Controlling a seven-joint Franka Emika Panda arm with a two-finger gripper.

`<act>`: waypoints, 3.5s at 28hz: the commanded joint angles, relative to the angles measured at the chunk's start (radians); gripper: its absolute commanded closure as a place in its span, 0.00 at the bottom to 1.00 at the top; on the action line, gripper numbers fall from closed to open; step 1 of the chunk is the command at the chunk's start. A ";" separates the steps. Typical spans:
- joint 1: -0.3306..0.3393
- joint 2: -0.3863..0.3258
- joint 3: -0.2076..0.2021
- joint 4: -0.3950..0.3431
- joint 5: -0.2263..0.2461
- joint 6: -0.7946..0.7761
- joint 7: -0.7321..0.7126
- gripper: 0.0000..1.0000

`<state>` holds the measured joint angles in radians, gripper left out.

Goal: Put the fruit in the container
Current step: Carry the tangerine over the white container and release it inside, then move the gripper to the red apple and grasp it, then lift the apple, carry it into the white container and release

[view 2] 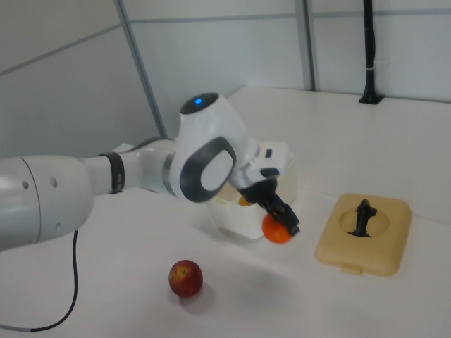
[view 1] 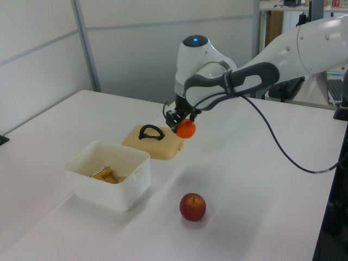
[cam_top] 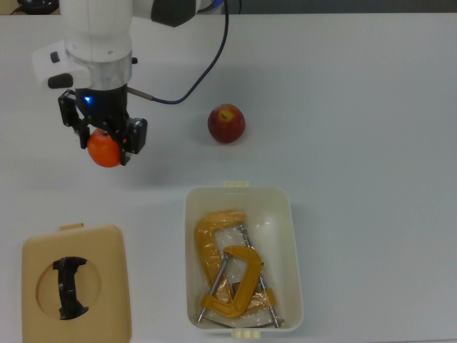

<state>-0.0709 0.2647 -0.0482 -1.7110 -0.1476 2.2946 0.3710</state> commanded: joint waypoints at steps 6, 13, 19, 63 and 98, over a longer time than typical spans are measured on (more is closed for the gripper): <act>0.121 0.025 -0.010 0.079 0.017 -0.018 0.256 1.00; 0.175 0.111 -0.009 0.165 -0.061 0.120 0.461 1.00; 0.221 0.186 -0.007 0.227 -0.220 0.163 0.661 1.00; 0.257 -0.079 0.028 -0.125 0.089 -0.333 -0.227 0.00; 0.296 -0.105 0.036 -0.334 -0.076 -0.078 -0.184 1.00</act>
<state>0.2258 0.2135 0.0003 -2.0495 -0.2126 2.2014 0.1793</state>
